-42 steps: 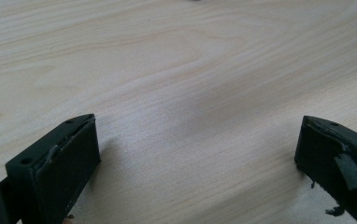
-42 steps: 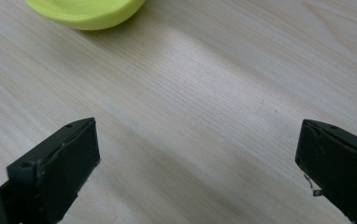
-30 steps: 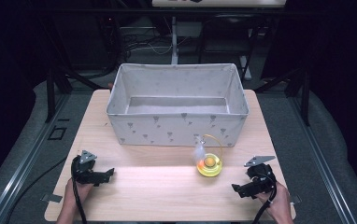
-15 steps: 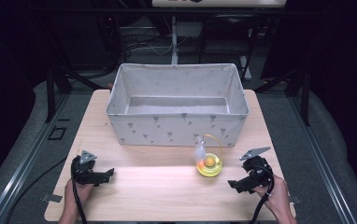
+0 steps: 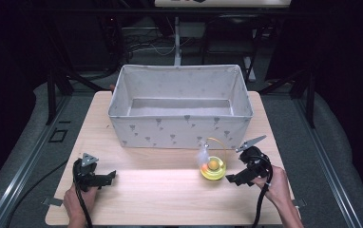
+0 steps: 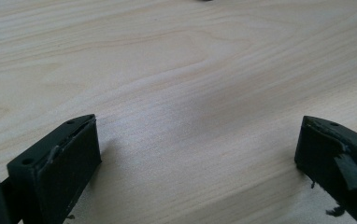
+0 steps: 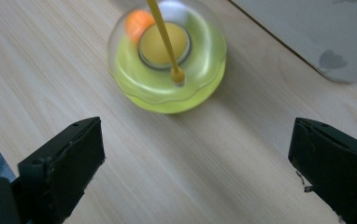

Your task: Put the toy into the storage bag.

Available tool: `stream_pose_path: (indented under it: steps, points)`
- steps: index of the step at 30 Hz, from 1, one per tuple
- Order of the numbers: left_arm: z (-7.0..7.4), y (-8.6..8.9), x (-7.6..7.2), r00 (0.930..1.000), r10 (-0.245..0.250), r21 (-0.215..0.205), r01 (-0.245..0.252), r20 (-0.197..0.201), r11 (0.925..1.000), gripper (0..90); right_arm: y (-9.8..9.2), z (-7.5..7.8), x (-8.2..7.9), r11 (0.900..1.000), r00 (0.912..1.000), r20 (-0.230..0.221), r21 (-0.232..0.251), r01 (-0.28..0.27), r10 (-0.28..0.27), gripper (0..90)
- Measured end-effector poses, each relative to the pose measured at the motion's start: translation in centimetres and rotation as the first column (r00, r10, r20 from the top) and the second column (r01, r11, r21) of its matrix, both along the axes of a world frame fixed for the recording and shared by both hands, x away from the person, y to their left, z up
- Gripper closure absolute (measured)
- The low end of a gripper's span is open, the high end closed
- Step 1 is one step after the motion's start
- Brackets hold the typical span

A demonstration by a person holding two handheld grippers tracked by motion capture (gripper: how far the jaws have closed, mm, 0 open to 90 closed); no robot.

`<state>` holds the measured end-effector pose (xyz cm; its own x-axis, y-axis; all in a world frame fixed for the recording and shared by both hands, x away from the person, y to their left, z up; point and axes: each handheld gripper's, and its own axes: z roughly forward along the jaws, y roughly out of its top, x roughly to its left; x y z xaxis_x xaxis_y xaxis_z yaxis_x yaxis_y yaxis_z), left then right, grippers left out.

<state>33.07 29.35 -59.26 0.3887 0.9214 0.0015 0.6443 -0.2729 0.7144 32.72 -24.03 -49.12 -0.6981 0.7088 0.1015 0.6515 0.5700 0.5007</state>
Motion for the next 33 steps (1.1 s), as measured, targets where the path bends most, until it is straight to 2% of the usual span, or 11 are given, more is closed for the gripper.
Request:
stream_pose_path:
  steps: [3,5,7,10,15,16,18,21,23,24,33]
  points:
    - [0.0,0.0,0.0,1.0,0.001,0.003,-0.001,-0.003,1.0,0.3,0.5,0.5,0.4,1.0,1.0,0.004,0.003,-0.007,0.007,3.7]
    - [0.0,0.0,0.0,1.0,0.003,0.001,-0.003,-0.001,1.0,0.3,0.8,0.9,0.7,1.0,0.9999,0.011,0.013,-0.012,0.012,8.2]
    - [0.0,0.0,0.0,1.0,0.003,0.002,-0.003,-0.003,1.0,0.3,1.0,1.4,0.9,0.999,0.9988,0.03,0.015,-0.039,0.038,12.1]
    - [0.0,0.0,0.0,1.0,0.004,0.001,-0.004,-0.003,1.0,0.3,1.4,2.0,1.2,0.998,0.9972,0.043,0.018,-0.062,0.061,12.7]
    - [0.0,0.0,0.0,1.0,0.004,0.0,-0.004,-0.004,1.0,0.2,2.1,2.2,1.9,0.997,0.9966,0.025,0.006,-0.079,0.078,14.6]
    - [0.0,0.0,0.0,1.0,0.004,0.0,-0.004,-0.004,1.0,0.2,2.2,2.2,2.1,0.996,0.996,0.022,-0.003,-0.087,0.087,18.2]
    - [0.0,0.0,0.0,1.0,0.003,0.001,-0.003,-0.004,1.0,0.2,2.6,2.3,2.3,0.994,0.994,0.017,-0.021,-0.107,0.108,34.2]
    - [0.0,0.0,0.0,1.0,0.004,0.0,-0.004,-0.004,1.0,0.2,3.1,2.7,2.6,0.993,0.9931,0.021,-0.031,-0.114,0.115,47.5]
    - [0.0,0.0,0.0,1.0,0.003,0.0,-0.003,-0.004,1.0,0.2,3.2,3.0,2.7,0.991,0.9916,0.021,-0.045,-0.126,0.127,49.4]
    - [0.0,0.0,0.0,1.0,0.004,0.0,-0.004,-0.004,1.0,0.2,3.6,3.6,2.8,0.988,0.9894,0.015,-0.064,-0.143,0.144,53.6]
    - [0.0,0.0,0.0,1.0,0.004,0.0,-0.004,-0.004,1.0,0.2,4.6,5.4,2.4,0.973,0.9831,0.022,-0.148,-0.176,0.181,69.4]
